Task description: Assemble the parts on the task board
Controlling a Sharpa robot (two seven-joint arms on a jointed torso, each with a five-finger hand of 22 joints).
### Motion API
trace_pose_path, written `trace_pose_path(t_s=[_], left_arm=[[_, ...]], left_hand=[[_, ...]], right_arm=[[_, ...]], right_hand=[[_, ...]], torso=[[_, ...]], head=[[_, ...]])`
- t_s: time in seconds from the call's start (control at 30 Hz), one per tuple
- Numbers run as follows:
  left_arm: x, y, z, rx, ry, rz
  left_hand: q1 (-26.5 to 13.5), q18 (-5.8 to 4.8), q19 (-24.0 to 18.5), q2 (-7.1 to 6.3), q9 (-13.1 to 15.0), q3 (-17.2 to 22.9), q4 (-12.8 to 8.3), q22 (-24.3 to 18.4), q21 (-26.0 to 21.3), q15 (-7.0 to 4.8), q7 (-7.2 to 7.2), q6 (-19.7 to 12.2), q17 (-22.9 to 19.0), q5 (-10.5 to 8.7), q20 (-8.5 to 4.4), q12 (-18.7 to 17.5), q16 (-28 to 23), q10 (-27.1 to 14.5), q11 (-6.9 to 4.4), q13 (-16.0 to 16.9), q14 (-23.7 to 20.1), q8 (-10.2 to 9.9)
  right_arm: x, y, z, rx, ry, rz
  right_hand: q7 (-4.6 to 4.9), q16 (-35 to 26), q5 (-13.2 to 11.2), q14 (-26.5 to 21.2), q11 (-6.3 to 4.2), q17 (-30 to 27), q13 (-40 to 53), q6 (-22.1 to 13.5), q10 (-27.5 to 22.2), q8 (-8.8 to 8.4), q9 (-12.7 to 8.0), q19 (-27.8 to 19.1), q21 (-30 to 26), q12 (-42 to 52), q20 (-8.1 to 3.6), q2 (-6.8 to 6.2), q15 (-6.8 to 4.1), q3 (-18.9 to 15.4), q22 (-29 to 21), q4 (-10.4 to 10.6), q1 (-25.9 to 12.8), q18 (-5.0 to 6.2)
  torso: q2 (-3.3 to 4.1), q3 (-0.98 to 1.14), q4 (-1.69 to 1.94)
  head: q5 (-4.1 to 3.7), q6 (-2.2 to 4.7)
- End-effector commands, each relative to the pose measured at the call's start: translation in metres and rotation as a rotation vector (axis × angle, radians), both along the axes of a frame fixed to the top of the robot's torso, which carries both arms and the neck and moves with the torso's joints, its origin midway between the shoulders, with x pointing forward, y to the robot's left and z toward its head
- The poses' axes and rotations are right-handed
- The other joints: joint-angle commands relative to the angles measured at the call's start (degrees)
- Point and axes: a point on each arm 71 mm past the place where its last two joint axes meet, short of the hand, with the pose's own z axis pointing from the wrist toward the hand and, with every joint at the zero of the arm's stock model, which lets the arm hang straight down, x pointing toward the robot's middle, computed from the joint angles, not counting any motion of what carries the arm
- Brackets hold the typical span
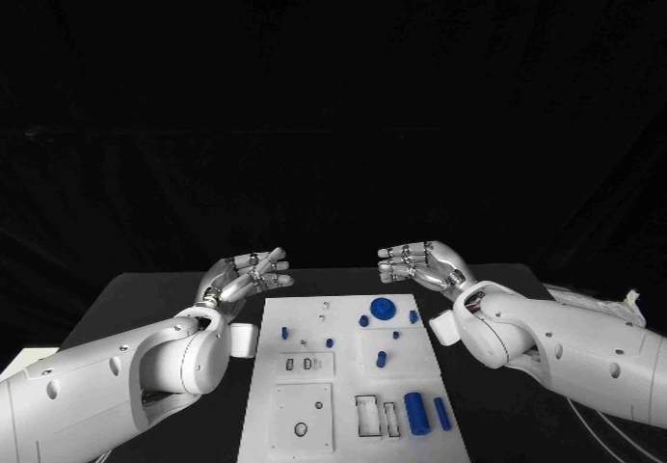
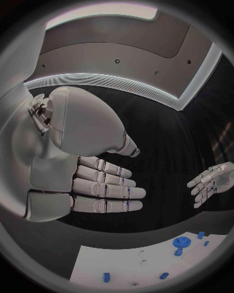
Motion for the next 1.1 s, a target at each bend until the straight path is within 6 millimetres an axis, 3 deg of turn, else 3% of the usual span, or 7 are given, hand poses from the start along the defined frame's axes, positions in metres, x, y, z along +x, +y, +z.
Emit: trace_pose_path(t_s=[0.03, 0.3, 0.43, 0.53, 0.57, 0.7, 1.1], left_arm=[[-0.007, -0.005, 0.007, -0.055, -0.011, -0.081], [-0.024, -0.002, 0.021, -0.101, 0.006, -0.129], [-0.033, -0.004, 0.027, -0.131, 0.018, -0.156], [-0.038, -0.007, 0.032, -0.148, 0.021, -0.178], [-0.040, -0.009, 0.034, -0.154, 0.021, -0.187], [-0.045, -0.013, 0.040, -0.168, 0.020, -0.210], [-0.048, -0.016, 0.046, -0.176, 0.015, -0.228]], left_hand=[[0.78, 0.32, 0.67, 0.01, -0.13, 0.09, -0.65, -0.27, -0.06, -0.18, -0.07, 0.99, 0.44, -0.32, -0.09, -0.11, -0.14, 1.11, -0.28, 0.09, 0.52, -0.03], [0.91, 0.32, 2.00, -0.20, -0.31, 0.10, -1.15, -0.57, -0.04, -0.60, -0.31, 1.72, 1.55, -0.33, -0.53, -0.90, -0.12, 2.23, -0.57, 0.02, 1.95, -0.71], [0.81, 0.26, 2.07, -0.27, -0.37, 0.02, -1.25, -0.73, -0.20, -0.50, -0.24, 1.58, 1.77, -0.34, -0.51, -1.44, -0.37, 1.93, -0.46, -0.13, 1.82, -1.09], [0.74, 0.24, 2.07, -0.23, -0.39, 0.00, -1.29, -0.82, -0.30, -0.44, -0.19, 1.49, 1.88, -0.33, -0.48, -1.72, -0.53, 1.78, -0.39, -0.20, 1.71, -1.30], [0.69, 0.24, 2.07, -0.24, -0.41, -0.04, -1.36, -0.91, -0.40, -0.39, -0.14, 1.39, 1.99, -0.34, -0.45, -1.99, -0.66, 1.60, -0.31, -0.27, 1.63, -1.49], [0.60, 0.22, 2.07, -0.20, -0.42, -0.11, -1.48, -1.07, -0.56, -0.29, -0.07, 1.22, 2.19, -0.33, -0.38, -2.51, -0.91, 1.24, -0.20, -0.42, 1.50, -1.86], [0.49, 0.21, 2.03, -0.17, -0.42, -0.22, -1.63, -1.25, -0.77, -0.17, 0.05, 1.07, 2.39, -0.34, -0.29, -3.03, -1.23, 0.88, -0.05, -0.54, 1.28, -2.22]], right_arm=[[0.002, -0.002, 0.005, -0.153, -0.084, 0.046], [0.009, -0.005, 0.019, -0.446, -0.182, 0.099], [0.010, 0.001, 0.024, -0.660, -0.229, 0.131], [0.009, 0.006, 0.028, -0.792, -0.259, 0.137], [0.008, 0.008, 0.030, -0.846, -0.272, 0.137], [0.009, 0.012, 0.037, -0.973, -0.304, 0.130], [0.005, 0.020, 0.043, -1.185, -0.356, 0.146]], right_hand=[[-0.93, 1.32, -0.77, 10.19, -2.27, 0.54, 0.23, 7.13, 7.95, 0.35, 0.32, 7.93, 3.12, -0.52, -2.99, -1.30, -2.96, 4.38, 0.51, -1.81, 0.65, 0.93], [-2.90, 7.34, -0.51, 24.54, -4.97, 4.67, 0.59, 9.75, 14.02, -0.24, 0.40, 20.29, 12.22, -0.50, -8.30, -4.97, -7.43, 4.20, 4.62, -1.57, 0.84, 0.79], [-4.30, 27.85, 0.51, 25.53, -6.42, 16.11, 0.84, 11.43, 15.50, -0.40, 0.64, 27.15, 20.58, -1.50, -10.57, -6.19, -9.19, 3.41, 9.11, -1.17, -0.64, 0.42], [-4.51, 48.40, 0.01, 26.81, -7.05, 36.45, 1.32, 11.63, 16.08, -0.83, 0.75, 30.06, 28.20, -1.33, -10.97, -6.21, -9.50, 4.41, 15.49, -1.29, -1.26, -0.08], [-4.30, 53.16, -0.16, 26.90, -6.76, 41.70, 1.37, 11.61, 15.38, -0.92, 0.78, 31.71, 36.76, -1.30, -10.91, -6.35, -9.49, 4.84, 25.76, -1.15, -1.81, -1.49], [-4.32, 62.39, -0.81, 26.78, -6.43, 52.21, 1.61, 11.60, 13.92, -0.94, 0.89, 33.47, 50.79, -1.27, -10.90, -7.38, -9.08, 5.61, 42.59, -0.88, -2.80, -3.52], [-4.66, 67.70, -1.09, 25.81, -6.10, 57.37, 2.06, 11.47, 11.56, -0.93, 1.11, 32.56, 60.98, -1.38, -10.02, -9.08, -8.77, 7.09, 54.37, 0.47, -3.42, -4.51]], torso=[[1.60, -0.17, 0.73], [4.07, -0.60, 2.01], [5.25, -0.75, 2.73], [5.98, -0.87, 3.33], [6.33, -0.93, 3.57], [7.16, -1.01, 4.02], [9.03, -1.10, 4.91]], head=[[-0.57, 0.03], [-1.52, 0.06], [-2.15, -0.22], [-2.70, -0.05], [-2.92, 0.13], [-3.44, 0.36], [-4.33, 0.57]])
